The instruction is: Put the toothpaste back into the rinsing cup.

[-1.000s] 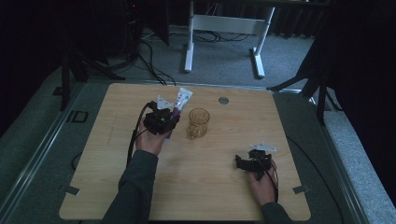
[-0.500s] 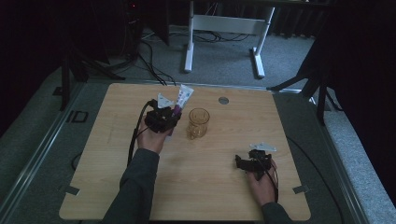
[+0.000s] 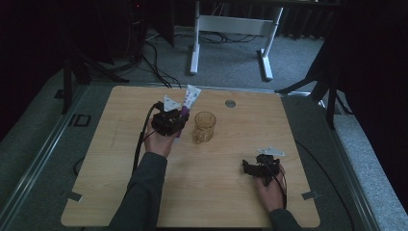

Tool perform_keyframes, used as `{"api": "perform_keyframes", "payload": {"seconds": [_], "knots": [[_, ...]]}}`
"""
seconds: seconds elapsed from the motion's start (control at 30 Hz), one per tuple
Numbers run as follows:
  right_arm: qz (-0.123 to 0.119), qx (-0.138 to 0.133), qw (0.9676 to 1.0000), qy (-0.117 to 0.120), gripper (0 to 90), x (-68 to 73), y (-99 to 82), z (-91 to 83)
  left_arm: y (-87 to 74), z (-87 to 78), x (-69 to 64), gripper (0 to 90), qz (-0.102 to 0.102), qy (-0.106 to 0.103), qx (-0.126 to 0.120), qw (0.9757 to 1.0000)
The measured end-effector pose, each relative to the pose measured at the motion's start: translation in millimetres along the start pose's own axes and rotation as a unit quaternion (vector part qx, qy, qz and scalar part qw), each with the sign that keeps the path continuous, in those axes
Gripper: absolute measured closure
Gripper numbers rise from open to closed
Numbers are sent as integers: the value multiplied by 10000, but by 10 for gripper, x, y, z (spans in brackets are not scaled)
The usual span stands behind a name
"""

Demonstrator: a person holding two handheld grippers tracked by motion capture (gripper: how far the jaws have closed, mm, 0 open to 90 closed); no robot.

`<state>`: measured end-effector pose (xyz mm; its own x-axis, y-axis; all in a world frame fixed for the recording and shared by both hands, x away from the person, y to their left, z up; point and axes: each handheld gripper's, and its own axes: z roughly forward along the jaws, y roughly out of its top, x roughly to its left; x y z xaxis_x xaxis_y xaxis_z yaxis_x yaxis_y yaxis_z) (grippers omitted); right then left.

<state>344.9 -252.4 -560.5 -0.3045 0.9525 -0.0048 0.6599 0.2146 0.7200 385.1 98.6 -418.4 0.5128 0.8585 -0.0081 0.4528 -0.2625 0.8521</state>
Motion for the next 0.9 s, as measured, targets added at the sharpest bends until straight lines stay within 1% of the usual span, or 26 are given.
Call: {"api": "perform_keyframes", "payload": {"seconds": [0.23, 0.53, 0.63, 0.87, 0.9], "knots": [[5, 2, 10000, 1, 123, 1, 0, 0, 4, 30, -3, 721, -27, -35, -40, 10000], [7, 3, 10000, 3, 124, 1, 0, -1, 19, 68, 6, 721, -114, -90, -78, 9999], [6, 3, 10000, 3, 124, 1, 0, -1, 31, 72, 12, 721, -158, -104, -129, 9997], [3, 1, 10000, 1, 124, 1, 0, 0, 78, 69, 5, 721, -153, -104, -199, 9996], [4, 1, 10000, 0, 124, 1, 0, 0, 86, 70, -1, 721, -159, -107, -250, 9995]]}}
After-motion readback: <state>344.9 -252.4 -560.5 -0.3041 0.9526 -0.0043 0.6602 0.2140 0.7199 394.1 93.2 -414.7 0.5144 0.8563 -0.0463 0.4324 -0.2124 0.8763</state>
